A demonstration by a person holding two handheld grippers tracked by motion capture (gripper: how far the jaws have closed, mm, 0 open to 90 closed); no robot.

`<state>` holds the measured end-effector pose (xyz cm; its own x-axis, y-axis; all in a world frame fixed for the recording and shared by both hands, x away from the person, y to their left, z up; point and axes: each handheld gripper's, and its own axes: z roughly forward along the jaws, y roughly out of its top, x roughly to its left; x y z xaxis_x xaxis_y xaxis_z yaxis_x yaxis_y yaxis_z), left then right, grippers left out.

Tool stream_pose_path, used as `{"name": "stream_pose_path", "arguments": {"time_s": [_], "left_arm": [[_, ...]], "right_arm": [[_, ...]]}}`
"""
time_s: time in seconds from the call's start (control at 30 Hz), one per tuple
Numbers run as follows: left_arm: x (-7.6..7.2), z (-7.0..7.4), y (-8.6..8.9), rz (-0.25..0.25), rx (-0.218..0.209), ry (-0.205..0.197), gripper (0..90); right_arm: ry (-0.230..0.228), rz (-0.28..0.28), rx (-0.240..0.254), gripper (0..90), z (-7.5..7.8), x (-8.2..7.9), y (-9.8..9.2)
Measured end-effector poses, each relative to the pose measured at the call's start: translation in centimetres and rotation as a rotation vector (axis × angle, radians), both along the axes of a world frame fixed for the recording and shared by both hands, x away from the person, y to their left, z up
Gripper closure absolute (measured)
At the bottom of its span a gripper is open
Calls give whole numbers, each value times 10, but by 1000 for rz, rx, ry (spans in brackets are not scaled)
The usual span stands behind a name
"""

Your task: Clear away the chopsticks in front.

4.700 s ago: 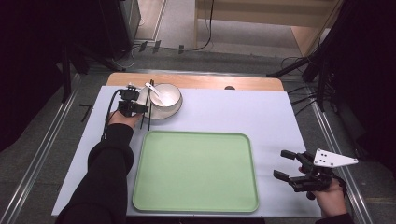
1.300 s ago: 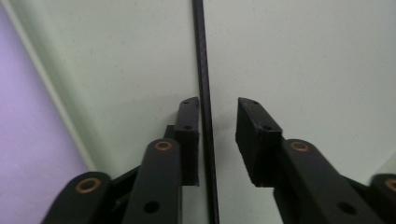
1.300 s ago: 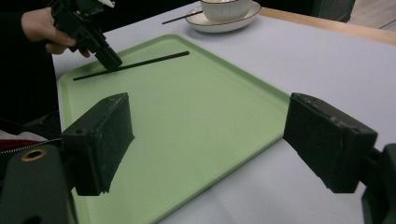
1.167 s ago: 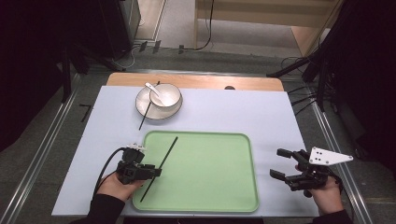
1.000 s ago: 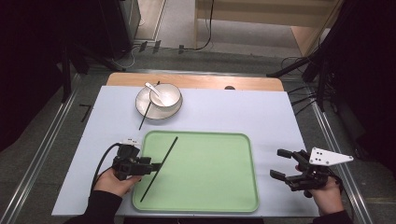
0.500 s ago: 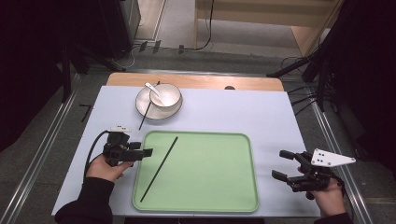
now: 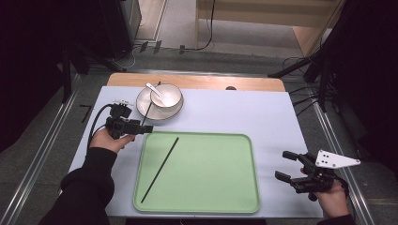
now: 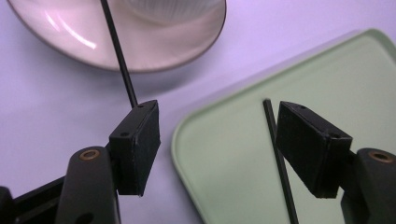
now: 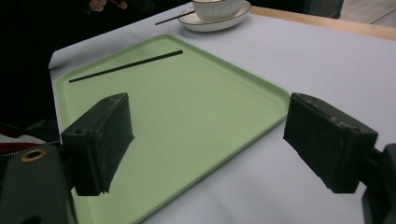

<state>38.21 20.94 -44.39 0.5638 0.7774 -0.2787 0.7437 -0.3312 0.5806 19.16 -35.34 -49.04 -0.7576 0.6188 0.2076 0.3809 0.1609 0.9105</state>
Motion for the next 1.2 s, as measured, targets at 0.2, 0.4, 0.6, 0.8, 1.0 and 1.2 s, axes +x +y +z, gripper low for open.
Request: {"name": "stream_pose_path", "arguments": {"time_s": [0.2, 0.4, 0.6, 0.8, 1.0, 1.2], "left_arm": [[29, 0, -5, -20, 21, -7, 263], [53, -2, -8, 7, 81, -34, 337], [77, -20, -5, 73, 98, -8, 439], [81, -26, -13, 99, 181, -61, 560], [87, -39, -20, 100, 210, -16, 635], [90, -40, -16, 166, 162, 9, 828]], "right_arm": [[0, 1, 1, 161, 0, 0, 0], [3, 3, -1, 161, -1, 0, 0], [5, -3, 6, 161, -1, 0, -2], [6, 1, 5, 161, -2, 1, -1], [9, 3, 3, 161, -2, 2, -1], [9, 2, 6, 161, -2, 2, -1]]}}
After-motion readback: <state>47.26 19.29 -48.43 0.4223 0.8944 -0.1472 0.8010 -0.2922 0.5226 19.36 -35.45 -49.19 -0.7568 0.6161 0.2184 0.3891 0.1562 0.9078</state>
